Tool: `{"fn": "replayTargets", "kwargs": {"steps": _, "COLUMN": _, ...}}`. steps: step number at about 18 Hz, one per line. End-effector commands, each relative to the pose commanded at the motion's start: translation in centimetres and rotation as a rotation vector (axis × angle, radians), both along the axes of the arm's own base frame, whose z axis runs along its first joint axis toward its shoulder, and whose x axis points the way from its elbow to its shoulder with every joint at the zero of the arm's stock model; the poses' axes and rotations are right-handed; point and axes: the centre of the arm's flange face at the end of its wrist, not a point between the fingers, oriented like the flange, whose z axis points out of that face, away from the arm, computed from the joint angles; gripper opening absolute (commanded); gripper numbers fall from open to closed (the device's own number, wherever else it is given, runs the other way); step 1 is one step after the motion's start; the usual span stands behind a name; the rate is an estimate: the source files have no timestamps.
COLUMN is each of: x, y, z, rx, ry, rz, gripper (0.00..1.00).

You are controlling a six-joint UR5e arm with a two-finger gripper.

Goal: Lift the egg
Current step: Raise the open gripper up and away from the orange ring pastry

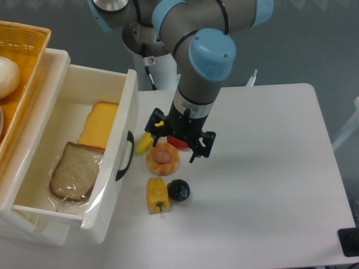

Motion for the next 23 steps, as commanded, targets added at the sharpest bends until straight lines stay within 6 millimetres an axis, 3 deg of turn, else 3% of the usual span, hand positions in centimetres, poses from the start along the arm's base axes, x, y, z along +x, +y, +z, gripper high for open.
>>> {"fn": "replayTargets", "kwargs": {"steps": 8, "x": -0.2, "y": 0.5, "z": 0.0, "rx": 0.015, "ry": 0.034, "rz": -0.023, "gripper": 1.00}}
{"fn": "replayTargets", "kwargs": {"steps": 12, "x": -1.2, "y": 0.9, "z": -2.2, "rx": -0.009, "ry": 0.026, "rz": -0.003, "gripper": 1.00}}
{"fn": "replayTargets", "kwargs": {"steps": 15, "x": -1.5, "y": 0.8, "z": -2.4, "rx": -0.014, "ry": 0.008, "rz": 0.067, "gripper": 1.00}}
{"fn": "replayTargets", "kwargs": {"steps": 23, "x": -1.4, "y": 0.7, "z": -6.5, "rx": -0.001, "ry": 0.034, "rz": 0.025, "gripper": 1.00}}
